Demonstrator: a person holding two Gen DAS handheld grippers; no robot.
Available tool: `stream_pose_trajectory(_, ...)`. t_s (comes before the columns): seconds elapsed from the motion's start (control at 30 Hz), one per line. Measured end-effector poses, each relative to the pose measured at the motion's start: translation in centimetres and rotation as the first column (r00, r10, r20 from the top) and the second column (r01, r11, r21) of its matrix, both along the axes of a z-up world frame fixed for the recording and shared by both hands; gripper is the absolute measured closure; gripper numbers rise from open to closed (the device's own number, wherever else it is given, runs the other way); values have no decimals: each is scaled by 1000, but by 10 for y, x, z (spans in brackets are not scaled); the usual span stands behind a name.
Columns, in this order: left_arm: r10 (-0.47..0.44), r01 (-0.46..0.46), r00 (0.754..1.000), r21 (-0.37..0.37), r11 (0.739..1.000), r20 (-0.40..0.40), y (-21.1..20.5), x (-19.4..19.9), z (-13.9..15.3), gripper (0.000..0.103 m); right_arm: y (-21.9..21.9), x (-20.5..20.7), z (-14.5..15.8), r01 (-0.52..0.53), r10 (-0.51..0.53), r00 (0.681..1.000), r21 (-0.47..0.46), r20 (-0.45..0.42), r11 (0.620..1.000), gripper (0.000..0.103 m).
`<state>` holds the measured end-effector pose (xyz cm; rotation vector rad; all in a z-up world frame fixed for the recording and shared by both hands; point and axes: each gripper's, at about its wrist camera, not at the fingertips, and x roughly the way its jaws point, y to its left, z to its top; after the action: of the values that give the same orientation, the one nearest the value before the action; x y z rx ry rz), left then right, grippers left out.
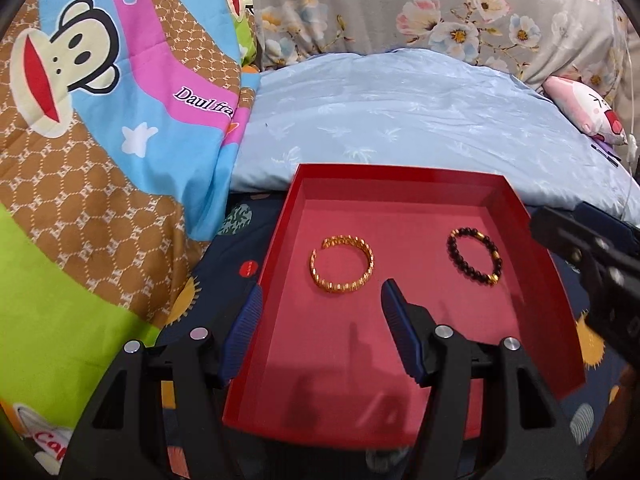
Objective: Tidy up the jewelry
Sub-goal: 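Lift both open tools out of the tray back over the jewelry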
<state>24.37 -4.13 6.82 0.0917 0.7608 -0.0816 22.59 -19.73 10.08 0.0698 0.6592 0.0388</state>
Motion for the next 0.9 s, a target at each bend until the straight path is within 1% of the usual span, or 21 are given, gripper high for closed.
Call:
stream_pose_trajectory(0.03, -2, 2, 1000, -1, 1000, 0, 1, -9, 3, 33, 2, -15, 2, -2, 2, 1000, -4, 1, 1000, 39)
stream_pose_trajectory(0.1, 2, -2, 1000, -1, 1000, 14, 5, -26, 9, 27, 3, -41, 4, -3, 3, 1000, -6, -4, 1000, 39)
stream_pose_trajectory(0.27, -2, 1, 999, 6, 1000, 41, 17, -74, 18, 23, 4, -114, 0, -9, 10, 999, 24, -38, 1000, 35)
stream_pose_trajectory(0.4, 5, -5, 1000, -13, 1000, 5, 31, -105, 13, 23, 7, -165, -17, -2, 6, 996, 36, -95, 999, 35)
stream_pose_trajectory(0.5, 8, -9, 1000, -29, 1000, -30, 38, -128, 4, 23, 8, -194, -31, 6, 0, 991, 43, -136, 999, 35)
stream_pose_trajectory(0.6, 6, -8, 999, -31, 999, -52, 42, -149, -5, 23, 5, -213, -43, 22, -10, 986, 72, -169, 997, 35)
stream_pose_trajectory(0.7, 5, -8, 997, -41, 999, -72, 42, -166, -14, 23, 1, -227, -52, 44, -31, 983, 68, -182, 997, 35)
stream_pose_trajectory(0.8, 0, -6, 995, -55, 998, -103, 41, -178, -26, 23, -2, -233, -64, 61, -44, 978, 78, -204, 995, 35)
stream_pose_trajectory(0.9, -2, -4, 993, -53, 999, -121, 39, -185, -37, 23, -4, -234, -71, 67, -46, 975, 87, -219, 994, 35)
